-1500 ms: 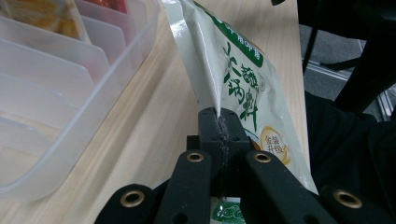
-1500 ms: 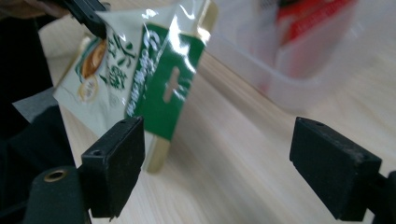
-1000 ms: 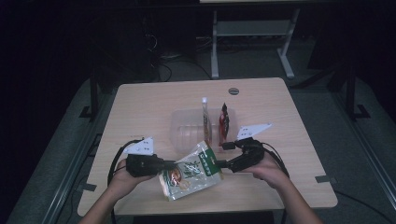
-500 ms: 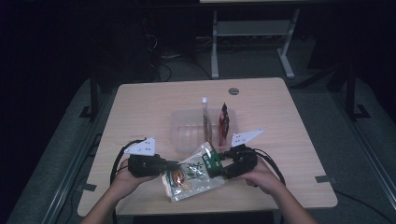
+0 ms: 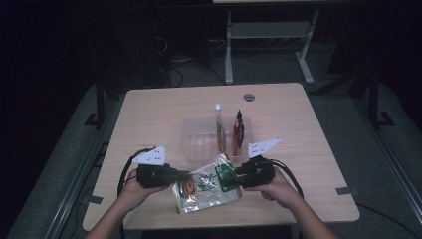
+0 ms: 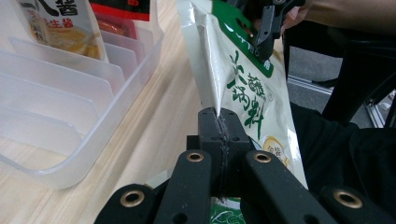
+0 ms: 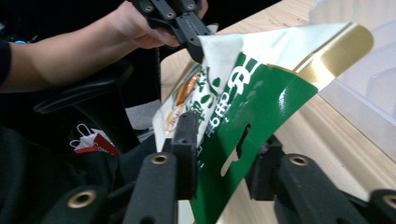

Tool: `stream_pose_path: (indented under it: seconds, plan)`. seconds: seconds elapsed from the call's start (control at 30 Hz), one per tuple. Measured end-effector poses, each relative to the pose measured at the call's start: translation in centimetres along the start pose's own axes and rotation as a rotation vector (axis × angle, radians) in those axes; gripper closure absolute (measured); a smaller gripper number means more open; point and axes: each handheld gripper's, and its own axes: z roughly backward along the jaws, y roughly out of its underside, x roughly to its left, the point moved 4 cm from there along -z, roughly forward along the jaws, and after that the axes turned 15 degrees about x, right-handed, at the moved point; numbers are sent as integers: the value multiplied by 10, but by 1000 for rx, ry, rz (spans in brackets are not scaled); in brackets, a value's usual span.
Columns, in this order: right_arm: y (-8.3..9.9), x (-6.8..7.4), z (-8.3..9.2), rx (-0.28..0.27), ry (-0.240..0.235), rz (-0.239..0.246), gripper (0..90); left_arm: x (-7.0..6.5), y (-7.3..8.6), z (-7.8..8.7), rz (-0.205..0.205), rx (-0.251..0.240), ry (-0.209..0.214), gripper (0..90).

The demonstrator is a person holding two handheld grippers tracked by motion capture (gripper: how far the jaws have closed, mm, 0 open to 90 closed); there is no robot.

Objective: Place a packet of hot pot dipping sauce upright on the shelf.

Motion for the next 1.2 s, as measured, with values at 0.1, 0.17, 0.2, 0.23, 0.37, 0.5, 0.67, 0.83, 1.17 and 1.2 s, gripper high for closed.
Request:
stream_pose_path:
  seconds: [0.1, 0.17, 0.2, 0.23, 0.37, 0.5, 0.67, 0.83, 1.17, 1.2]
  plan:
    - [0, 2, 0, 4, -5, 8, 757, 0, 0, 0, 6, -7, 1, 899]
    - [-1, 3, 1, 6, -1, 19, 798, 1, 0, 0, 5, -11, -2, 898]
    - [-1, 4, 1, 2, -2, 19, 814, 2, 0, 0, 4, -11, -2, 898]
    - [-1, 3, 1, 2, 5, 28, 824, 2, 1, 0, 6, -12, -1, 898]
    - [-2, 4, 1, -1, 4, 38, 878, 3, 1, -1, 14, -19, -3, 898]
    - [-3, 7, 2, -2, -13, 33, 891, 4, 1, -2, 10, -20, -9, 894]
    - [-5, 10, 3, -14, -21, 47, 900, 6, 3, -8, -6, 7, -20, 854]
    - [-9, 16, 2, -34, -47, 63, 900, 6, 2, -10, 5, 15, -46, 801]
    - [-18, 29, -2, -46, -89, 95, 900, -2, -7, -32, -4, 71, -45, 691]
    - [-18, 30, -2, -51, -88, 98, 900, -4, -8, -35, -7, 75, -38, 670]
